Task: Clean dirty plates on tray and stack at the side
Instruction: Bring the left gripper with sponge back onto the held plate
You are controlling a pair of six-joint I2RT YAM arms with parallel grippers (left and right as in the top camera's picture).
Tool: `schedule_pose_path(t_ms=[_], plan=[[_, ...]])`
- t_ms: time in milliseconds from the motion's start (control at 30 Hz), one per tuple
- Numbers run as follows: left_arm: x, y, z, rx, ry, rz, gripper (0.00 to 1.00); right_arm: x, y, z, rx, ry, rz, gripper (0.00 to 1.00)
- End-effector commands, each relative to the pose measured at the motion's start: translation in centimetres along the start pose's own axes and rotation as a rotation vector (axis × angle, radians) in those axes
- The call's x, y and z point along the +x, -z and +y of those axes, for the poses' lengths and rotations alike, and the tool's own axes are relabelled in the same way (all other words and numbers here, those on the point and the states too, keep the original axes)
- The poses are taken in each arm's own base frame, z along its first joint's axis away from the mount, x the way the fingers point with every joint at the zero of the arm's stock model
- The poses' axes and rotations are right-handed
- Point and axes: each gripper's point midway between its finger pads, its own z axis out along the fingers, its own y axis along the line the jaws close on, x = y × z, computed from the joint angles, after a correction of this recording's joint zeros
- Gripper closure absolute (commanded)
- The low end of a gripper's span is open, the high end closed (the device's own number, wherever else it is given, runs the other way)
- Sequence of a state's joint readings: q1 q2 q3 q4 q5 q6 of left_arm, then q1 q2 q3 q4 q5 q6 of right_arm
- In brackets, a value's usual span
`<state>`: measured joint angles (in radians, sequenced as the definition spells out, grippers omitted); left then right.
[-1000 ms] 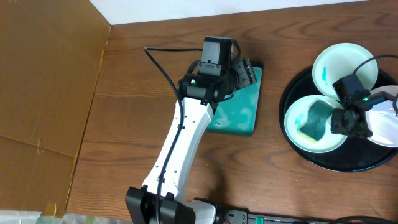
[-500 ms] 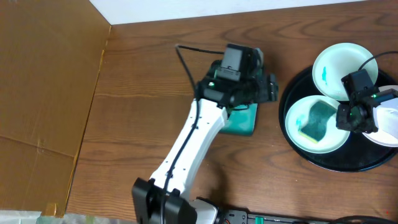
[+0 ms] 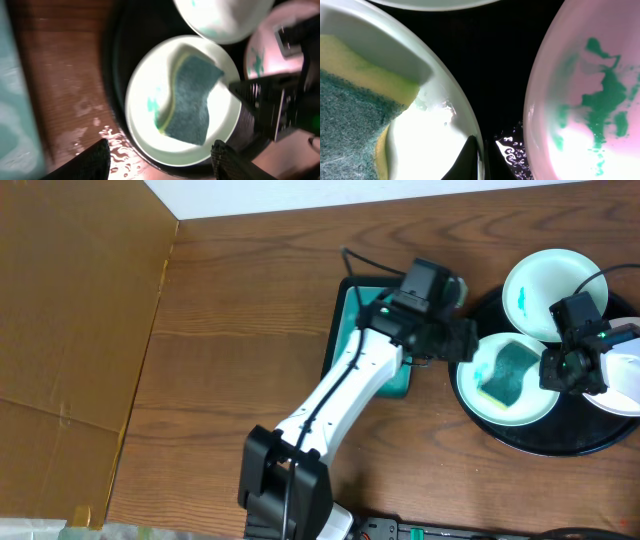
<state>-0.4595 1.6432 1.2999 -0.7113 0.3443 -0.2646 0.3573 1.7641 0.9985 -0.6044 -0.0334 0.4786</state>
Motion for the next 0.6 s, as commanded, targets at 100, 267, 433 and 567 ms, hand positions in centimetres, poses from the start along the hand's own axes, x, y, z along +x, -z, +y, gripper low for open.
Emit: schedule_pose_path(t_ms=[100,267,433,567], plan=[[2.5,-4.2,-1.2,0.021,-0.233,0.123,0.35,0.1,-0.3,0.0,-0.011,0.0,0.002,0.99],[3.9,-7.0,-2.0,0.078,-0.315,0.195,0.4,0.2,-0.3,0.2,-0.023,-0.001,0.008,0.99],[4.0,-8.7,-3.8,0.1,-0.382,0.175,0.4,0.1,-0.3,0.2,-0.023,-0.001,0.006,0.99],[3.2,-9.3,-4.0,0.016,-0.434,0.12,0.4,0.1,-0.3,0.2,-0.022,-0.001,0.007,0.99]])
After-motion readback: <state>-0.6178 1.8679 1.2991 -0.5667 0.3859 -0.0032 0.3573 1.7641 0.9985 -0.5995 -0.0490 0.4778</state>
